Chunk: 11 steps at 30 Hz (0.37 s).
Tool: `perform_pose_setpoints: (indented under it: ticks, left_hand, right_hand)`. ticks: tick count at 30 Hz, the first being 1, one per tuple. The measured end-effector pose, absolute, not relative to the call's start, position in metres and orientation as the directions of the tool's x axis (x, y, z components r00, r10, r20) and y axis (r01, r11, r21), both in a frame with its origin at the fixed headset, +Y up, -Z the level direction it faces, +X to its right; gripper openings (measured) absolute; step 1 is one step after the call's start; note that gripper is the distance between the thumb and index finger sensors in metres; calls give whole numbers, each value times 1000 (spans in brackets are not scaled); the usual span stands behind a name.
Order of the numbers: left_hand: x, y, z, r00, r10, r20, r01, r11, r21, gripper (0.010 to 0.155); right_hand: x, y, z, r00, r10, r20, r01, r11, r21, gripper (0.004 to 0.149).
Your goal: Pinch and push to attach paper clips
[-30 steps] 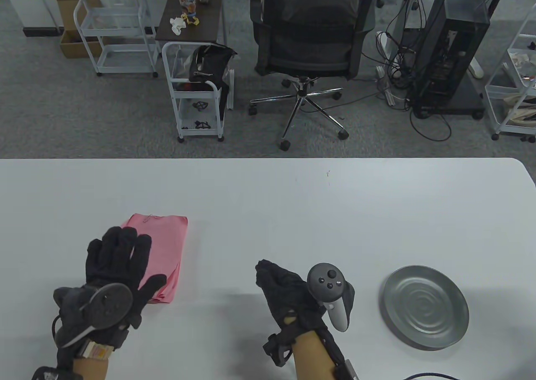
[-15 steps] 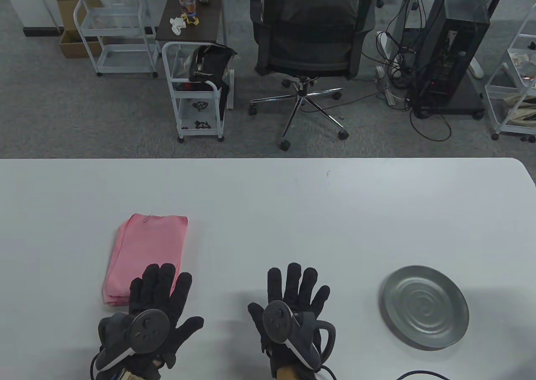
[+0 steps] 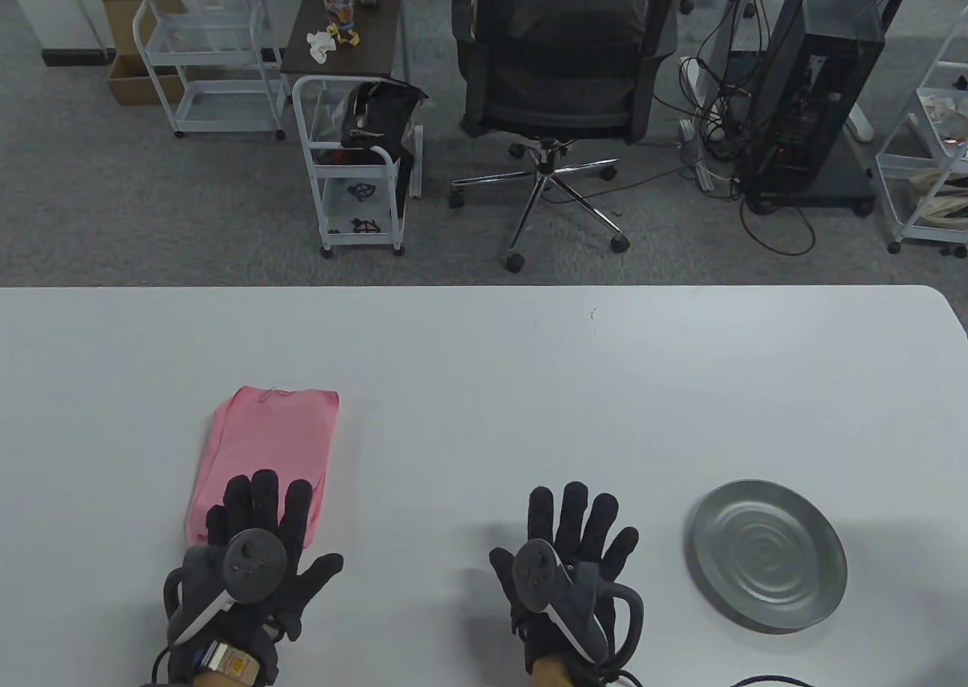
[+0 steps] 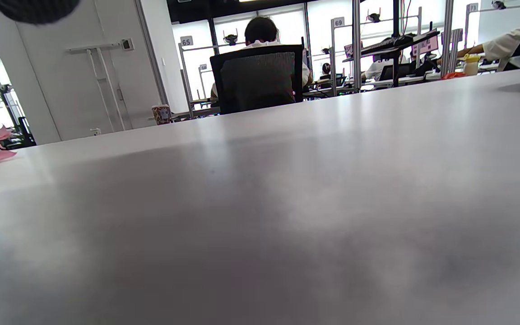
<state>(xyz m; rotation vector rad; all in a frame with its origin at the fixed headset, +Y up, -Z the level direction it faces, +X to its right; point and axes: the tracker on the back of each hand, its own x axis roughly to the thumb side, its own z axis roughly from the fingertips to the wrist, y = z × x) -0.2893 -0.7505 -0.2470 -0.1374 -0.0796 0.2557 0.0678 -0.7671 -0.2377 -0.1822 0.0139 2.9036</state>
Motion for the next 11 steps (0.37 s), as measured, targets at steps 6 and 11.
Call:
perform_pose_setpoints:
  ticks: [6, 11]
  left_hand:
    - [-281, -748, -246, 953, 280, 111, -263, 953, -150, 90]
    - [-271, -749, -244, 941, 290, 173, -262, 950, -168, 89]
  right_hand:
    - [69, -767, -237, -941, 321, -109, -326, -945, 31, 84]
    - [70, -772, -240, -918, 381, -108, -390, -916, 90, 84]
